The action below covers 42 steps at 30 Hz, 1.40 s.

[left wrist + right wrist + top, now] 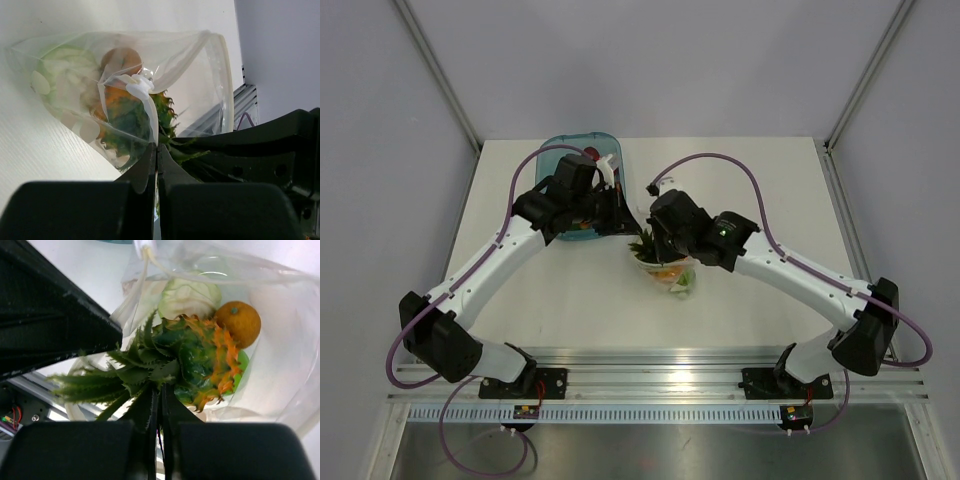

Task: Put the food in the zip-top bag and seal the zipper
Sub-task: Adjust the fake fruit in the zipper food storage bag.

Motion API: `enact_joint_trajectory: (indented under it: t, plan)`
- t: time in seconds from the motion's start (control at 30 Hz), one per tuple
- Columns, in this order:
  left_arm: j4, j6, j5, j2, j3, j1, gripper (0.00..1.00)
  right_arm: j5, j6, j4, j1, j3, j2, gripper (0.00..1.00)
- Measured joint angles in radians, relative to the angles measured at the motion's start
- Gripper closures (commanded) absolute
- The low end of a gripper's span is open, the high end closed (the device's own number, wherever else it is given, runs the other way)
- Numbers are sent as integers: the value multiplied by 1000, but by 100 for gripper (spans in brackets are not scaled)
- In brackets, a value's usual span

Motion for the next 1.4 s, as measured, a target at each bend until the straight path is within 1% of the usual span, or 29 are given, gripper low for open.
enact_joint_trajectory:
  t: [0.2,0.3,0.43,0.53,0.63,0.73,0.9,1.07,1.23,1.27,1.4]
  plan:
    - [-1,11,5,0,0,0,100,26,-10,-23,0,45,31,100]
    - [-2,29,8,0,0,0,100,32,-14,-100,0,118,46,100]
    - [-2,51,12,0,0,0,100,38,-20,-235,0,277,69,100]
    - [1,60,21,0,0,0,100,40,-21,-320,0,363,71,100]
    - [-2,72,31,0,0,0,100,40,-14,-382,0,400,74,100]
    - [-2,80,41,0,0,0,100,32,-3,-421,0,401,85,100]
    - [-2,92,49,-1,-2,-1,100,0,14,-457,-3,399,184,100]
    - [-4,105,51,-14,-6,0,100,-124,26,-426,-50,431,300,100]
    - [1,109,50,-29,-19,0,100,-212,33,-417,-143,465,352,100]
    - [0,110,50,-30,-21,0,100,-219,33,-417,-153,473,361,98]
    - [0,111,50,-30,-24,0,100,-235,34,-410,-162,490,389,100]
